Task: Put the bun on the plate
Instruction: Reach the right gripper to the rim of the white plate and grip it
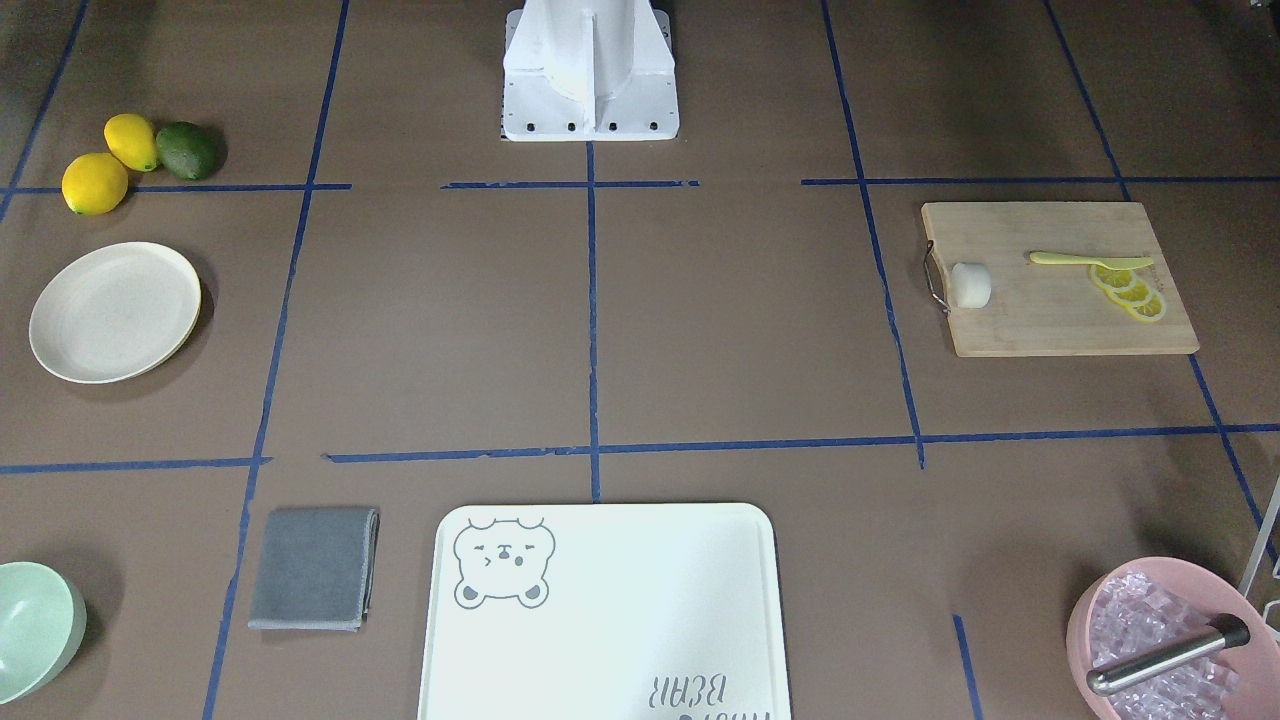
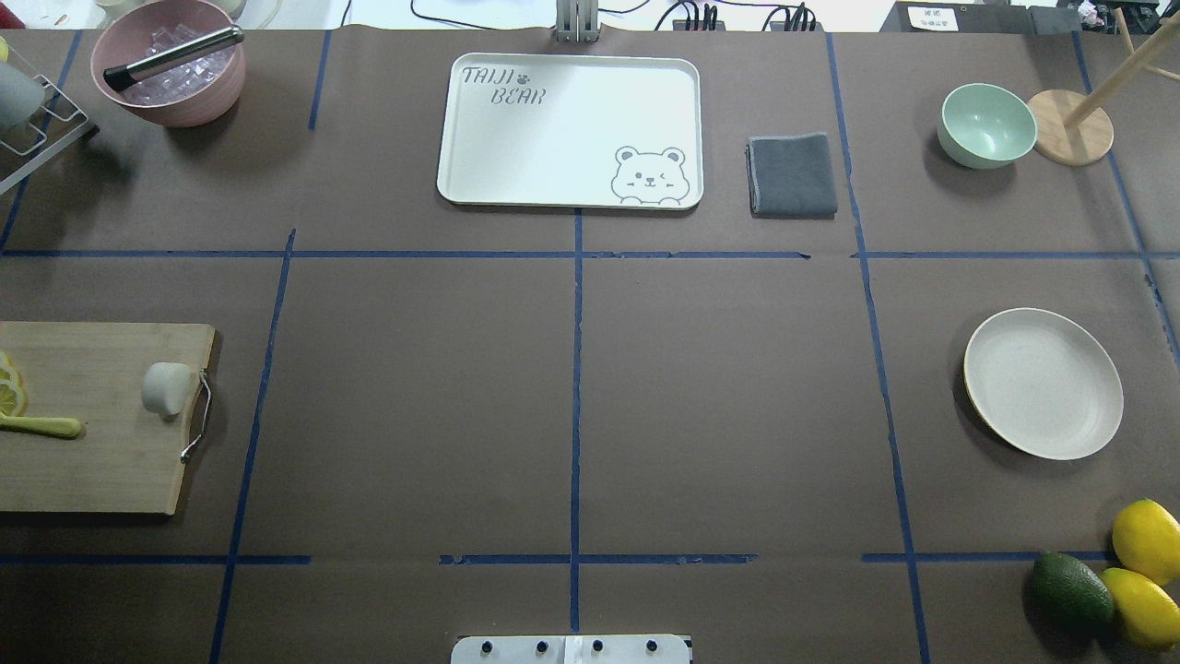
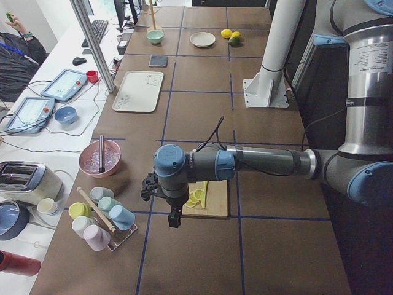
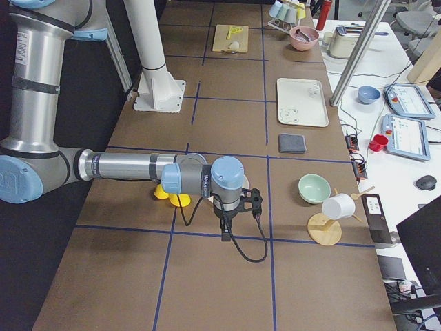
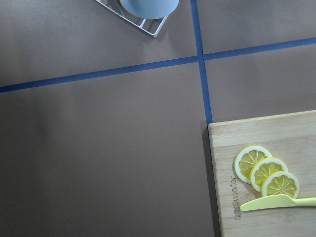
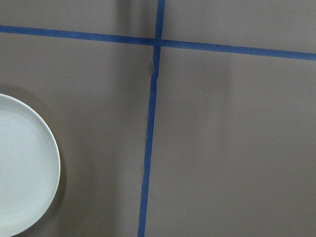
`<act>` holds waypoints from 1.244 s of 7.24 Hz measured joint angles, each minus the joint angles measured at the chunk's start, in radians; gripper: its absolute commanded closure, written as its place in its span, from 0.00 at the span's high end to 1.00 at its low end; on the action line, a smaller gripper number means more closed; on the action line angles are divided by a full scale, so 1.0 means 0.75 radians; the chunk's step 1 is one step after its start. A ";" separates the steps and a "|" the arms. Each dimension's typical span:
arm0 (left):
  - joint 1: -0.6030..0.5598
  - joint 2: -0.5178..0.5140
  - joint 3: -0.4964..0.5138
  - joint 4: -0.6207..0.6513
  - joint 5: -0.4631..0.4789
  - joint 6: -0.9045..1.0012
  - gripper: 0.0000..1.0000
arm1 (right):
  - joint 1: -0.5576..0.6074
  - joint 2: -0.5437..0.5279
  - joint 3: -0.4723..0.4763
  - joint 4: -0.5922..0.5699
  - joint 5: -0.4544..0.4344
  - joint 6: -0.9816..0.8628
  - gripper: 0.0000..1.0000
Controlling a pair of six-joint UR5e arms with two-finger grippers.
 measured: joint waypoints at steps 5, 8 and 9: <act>0.000 0.002 0.004 0.000 0.002 0.000 1.00 | -0.021 0.022 0.002 0.015 0.069 0.001 1.00; 0.002 0.000 0.006 -0.002 0.002 0.000 1.00 | -0.169 0.061 -0.011 0.214 0.118 0.190 1.00; 0.003 0.000 0.006 -0.003 0.002 0.000 1.00 | -0.243 0.065 -0.046 0.362 0.115 0.355 0.99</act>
